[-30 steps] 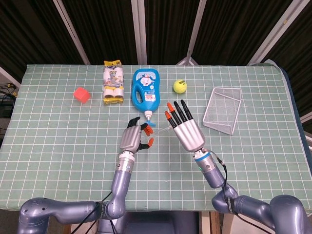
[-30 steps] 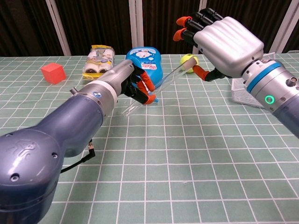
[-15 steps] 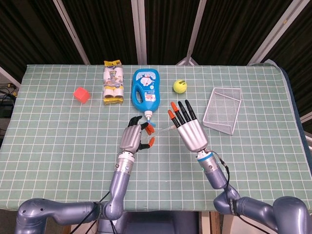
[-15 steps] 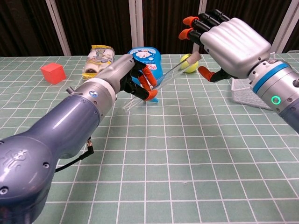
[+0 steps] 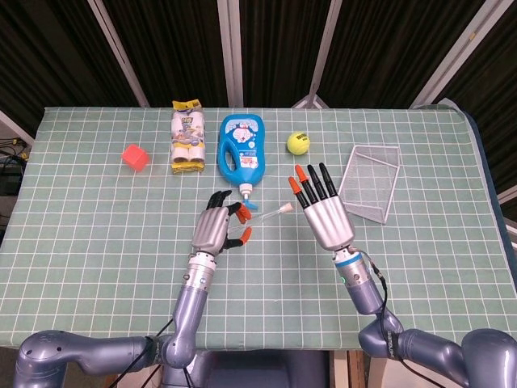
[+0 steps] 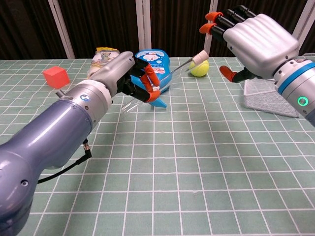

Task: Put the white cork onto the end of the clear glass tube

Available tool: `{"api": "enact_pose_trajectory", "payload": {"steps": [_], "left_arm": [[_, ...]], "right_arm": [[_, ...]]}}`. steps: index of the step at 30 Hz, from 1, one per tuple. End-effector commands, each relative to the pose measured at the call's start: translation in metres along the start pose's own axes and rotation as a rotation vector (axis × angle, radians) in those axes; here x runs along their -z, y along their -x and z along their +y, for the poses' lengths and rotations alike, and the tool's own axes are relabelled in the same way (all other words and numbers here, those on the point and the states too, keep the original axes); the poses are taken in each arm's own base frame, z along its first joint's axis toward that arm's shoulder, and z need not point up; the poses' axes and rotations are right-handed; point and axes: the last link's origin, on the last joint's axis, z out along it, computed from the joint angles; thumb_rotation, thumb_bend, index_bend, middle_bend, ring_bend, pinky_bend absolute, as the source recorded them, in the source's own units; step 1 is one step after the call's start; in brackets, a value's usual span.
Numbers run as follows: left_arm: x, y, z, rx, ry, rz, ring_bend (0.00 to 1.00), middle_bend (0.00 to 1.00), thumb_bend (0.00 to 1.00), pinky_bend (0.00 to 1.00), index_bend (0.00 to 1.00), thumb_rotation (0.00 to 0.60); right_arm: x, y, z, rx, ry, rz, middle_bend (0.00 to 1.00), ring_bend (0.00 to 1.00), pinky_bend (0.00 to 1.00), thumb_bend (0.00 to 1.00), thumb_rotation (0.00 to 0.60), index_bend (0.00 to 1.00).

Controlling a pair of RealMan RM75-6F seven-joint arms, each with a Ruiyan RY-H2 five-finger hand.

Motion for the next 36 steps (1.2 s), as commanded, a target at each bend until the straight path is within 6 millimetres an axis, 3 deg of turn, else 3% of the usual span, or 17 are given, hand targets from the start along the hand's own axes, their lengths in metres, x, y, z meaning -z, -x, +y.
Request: {"api": "enact_pose_trajectory", "payload": {"steps": [1, 15, 36], "left_arm": [[0.002, -0.002, -0.004, -0.005, -0.002, -0.001, 0.10, 0.56, 0.64, 0.00, 0.55, 0.600], [0.015, -0.006, -0.035, -0.126, 0.001, -0.043, 0.10, 0.56, 0.64, 0.00, 0.55, 0.600], [0.014, 0.002, -0.069, -0.362, -0.023, -0.137, 0.10, 0.56, 0.64, 0.00, 0.55, 0.600]], "right_arm": [[0.002, -0.001, 0.004, 0.006, 0.012, -0.007, 0.03, 0.00, 0.03, 0.46, 0.600, 0.13], [0.002, -0.007, 0.033, 0.005, 0.114, -0.021, 0.02, 0.00, 0.03, 0.46, 0.600, 0.13], [0.000, -0.018, 0.046, -0.042, 0.178, -0.015, 0.01, 0.00, 0.03, 0.46, 0.600, 0.13]]}}
